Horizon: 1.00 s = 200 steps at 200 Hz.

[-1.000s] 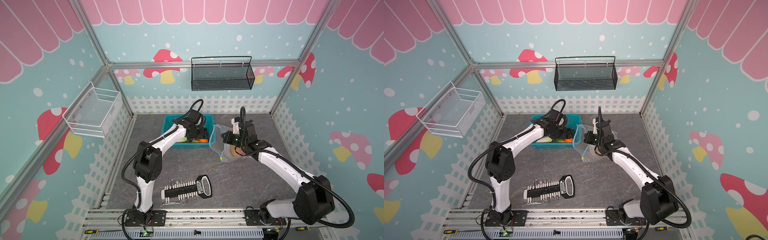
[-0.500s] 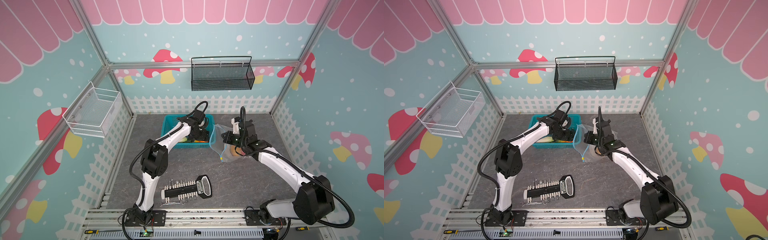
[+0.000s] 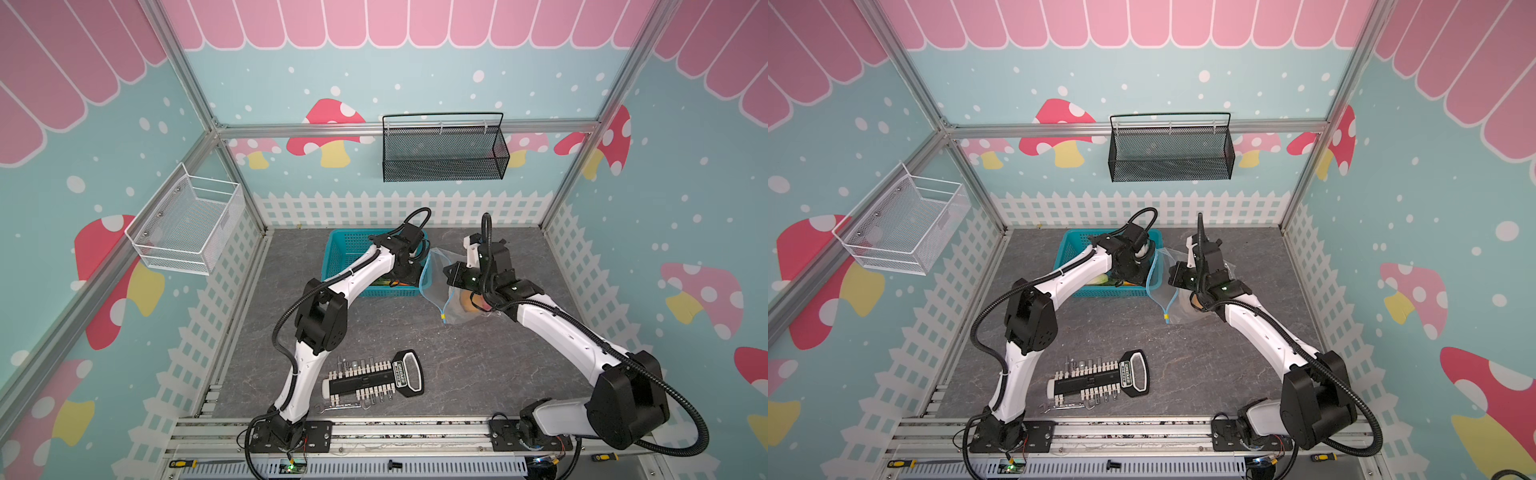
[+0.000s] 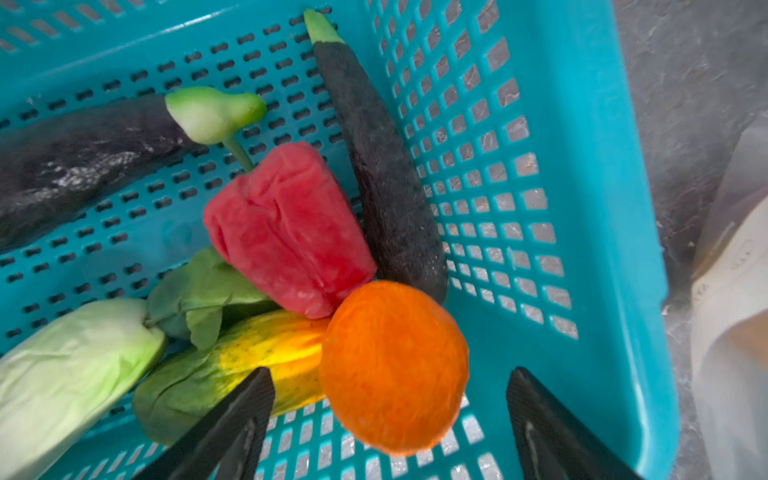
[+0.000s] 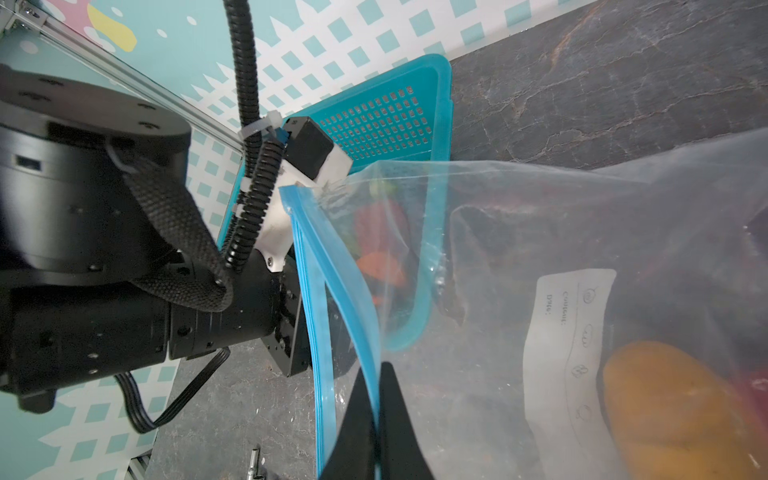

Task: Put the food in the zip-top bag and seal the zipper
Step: 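Lower the left gripper onto the red pepper and close on it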

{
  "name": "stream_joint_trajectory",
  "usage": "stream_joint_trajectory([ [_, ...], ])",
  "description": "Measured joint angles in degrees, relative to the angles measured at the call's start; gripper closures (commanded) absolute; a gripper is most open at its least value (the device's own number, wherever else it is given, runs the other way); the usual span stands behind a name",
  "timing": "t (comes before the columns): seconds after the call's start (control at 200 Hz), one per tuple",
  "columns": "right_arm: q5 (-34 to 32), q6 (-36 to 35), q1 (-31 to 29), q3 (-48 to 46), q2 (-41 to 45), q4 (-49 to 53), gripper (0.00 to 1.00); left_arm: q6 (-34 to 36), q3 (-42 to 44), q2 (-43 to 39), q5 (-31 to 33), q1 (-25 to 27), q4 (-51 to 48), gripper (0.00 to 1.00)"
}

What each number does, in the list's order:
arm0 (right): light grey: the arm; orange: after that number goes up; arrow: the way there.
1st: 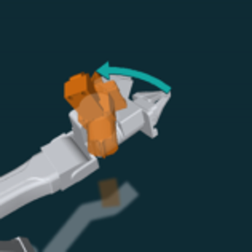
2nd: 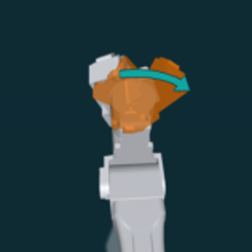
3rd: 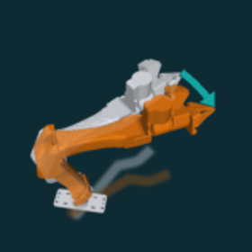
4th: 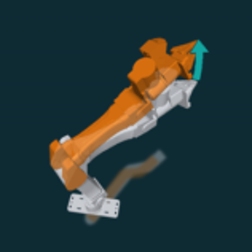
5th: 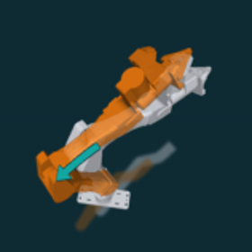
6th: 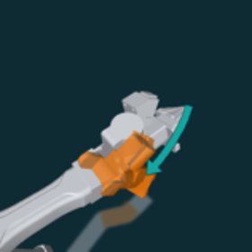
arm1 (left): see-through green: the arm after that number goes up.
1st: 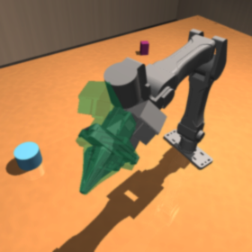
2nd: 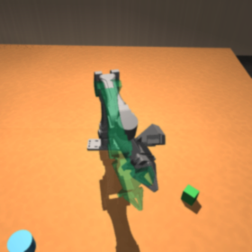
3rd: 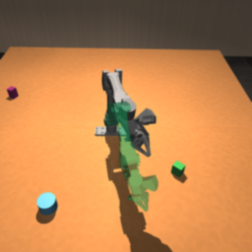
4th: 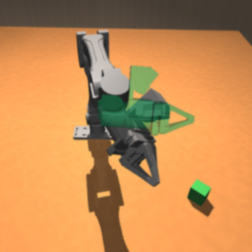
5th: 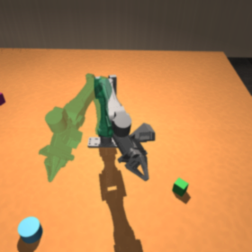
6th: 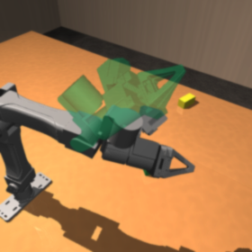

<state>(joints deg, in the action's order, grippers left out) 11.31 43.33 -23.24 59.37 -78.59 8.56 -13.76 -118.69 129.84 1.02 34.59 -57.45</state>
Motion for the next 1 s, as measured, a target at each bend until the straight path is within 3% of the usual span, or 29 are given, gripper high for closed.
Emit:
stream_joint_trajectory([
  [0.295,0.0,0.0,0.0,0.0,0.0,0.0,1.00,-0.3,-0.1,0.5,2.2,-0.9,-1.7,0.29],
  [0.6,-0.1,0.0,0.0,0.0,0.0,0.0,1.00,-2.8,0.1,0.5,-2.4,-6.2,-0.2,0.33],
  [0.87,-0.1,0.0,0.0,0.0,0.0,0.0,1.00,-4.5,0.0,0.5,-5.3,-7.0,1.5,0.27],
  [1.001,-0.2,0.0,0.0,0.0,0.1,0.0,1.00,-5.2,0.4,0.5,-6.6,-6.7,2.2,0.15],
])
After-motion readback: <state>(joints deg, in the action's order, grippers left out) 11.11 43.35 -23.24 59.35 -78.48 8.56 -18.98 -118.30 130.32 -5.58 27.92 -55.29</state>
